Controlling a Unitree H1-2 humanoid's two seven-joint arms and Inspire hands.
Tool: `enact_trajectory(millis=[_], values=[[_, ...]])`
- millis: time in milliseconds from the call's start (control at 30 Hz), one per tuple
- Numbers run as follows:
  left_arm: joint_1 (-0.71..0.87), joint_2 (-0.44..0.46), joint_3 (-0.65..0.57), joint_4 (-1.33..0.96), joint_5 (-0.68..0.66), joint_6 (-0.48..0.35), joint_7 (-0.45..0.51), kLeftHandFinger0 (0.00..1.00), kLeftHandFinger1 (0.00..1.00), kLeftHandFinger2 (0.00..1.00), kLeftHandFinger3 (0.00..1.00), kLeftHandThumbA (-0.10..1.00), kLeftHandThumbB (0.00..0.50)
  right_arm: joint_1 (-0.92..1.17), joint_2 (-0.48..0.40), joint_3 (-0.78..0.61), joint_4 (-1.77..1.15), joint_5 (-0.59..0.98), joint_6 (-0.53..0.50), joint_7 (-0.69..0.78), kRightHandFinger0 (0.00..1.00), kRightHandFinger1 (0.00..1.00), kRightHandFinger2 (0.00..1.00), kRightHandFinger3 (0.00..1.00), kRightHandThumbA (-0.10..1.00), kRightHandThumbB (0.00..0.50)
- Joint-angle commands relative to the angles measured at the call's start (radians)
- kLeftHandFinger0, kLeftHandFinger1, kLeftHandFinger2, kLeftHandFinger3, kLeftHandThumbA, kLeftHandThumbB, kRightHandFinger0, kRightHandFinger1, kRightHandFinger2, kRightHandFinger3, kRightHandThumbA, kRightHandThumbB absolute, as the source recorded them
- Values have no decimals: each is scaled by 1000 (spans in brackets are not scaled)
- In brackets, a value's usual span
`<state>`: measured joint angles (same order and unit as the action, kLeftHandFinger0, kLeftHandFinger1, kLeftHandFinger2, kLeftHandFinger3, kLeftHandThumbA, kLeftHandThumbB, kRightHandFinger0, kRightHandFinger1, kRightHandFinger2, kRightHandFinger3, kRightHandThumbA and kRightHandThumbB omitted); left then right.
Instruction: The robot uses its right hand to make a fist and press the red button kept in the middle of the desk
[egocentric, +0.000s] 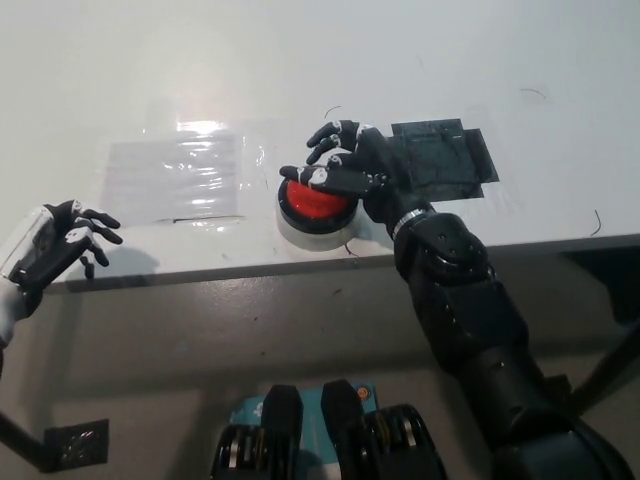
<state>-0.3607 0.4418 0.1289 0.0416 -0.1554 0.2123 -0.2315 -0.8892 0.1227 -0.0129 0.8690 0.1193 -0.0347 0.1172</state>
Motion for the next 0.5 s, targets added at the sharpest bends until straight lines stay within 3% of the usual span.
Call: enact_trajectory(millis=[0, 200, 267, 400, 467], values=[[-38, 26, 6, -11, 1, -4, -9, 243, 311, 417, 538, 506, 0, 12, 40, 35, 23, -26, -27, 14, 0, 0, 313, 349, 1000, 477], [-42, 27, 5, -15, 2, -4, -12, 217, 302, 419, 554, 521, 0, 34, 42, 66, 54, -57, -15, 1, 0, 0, 304, 336, 1000, 484], [-44, 25, 8, -10, -2, -4, -13, 227, 305, 419, 555, 519, 0, 44, 38, 74, 68, -59, 0, 3, 0, 0, 267, 287, 1000, 487], [-43, 29, 11, -17, -1, 9, -9, 221, 294, 405, 542, 513, 0, 50, 34, 75, 100, -53, 22, 9, 0, 0, 235, 280, 1000, 500], [-44, 27, 12, -23, -2, 19, -7, 219, 295, 405, 541, 512, 0, 55, 33, 74, 89, -50, 26, 9, 0, 0, 194, 222, 1000, 500]])
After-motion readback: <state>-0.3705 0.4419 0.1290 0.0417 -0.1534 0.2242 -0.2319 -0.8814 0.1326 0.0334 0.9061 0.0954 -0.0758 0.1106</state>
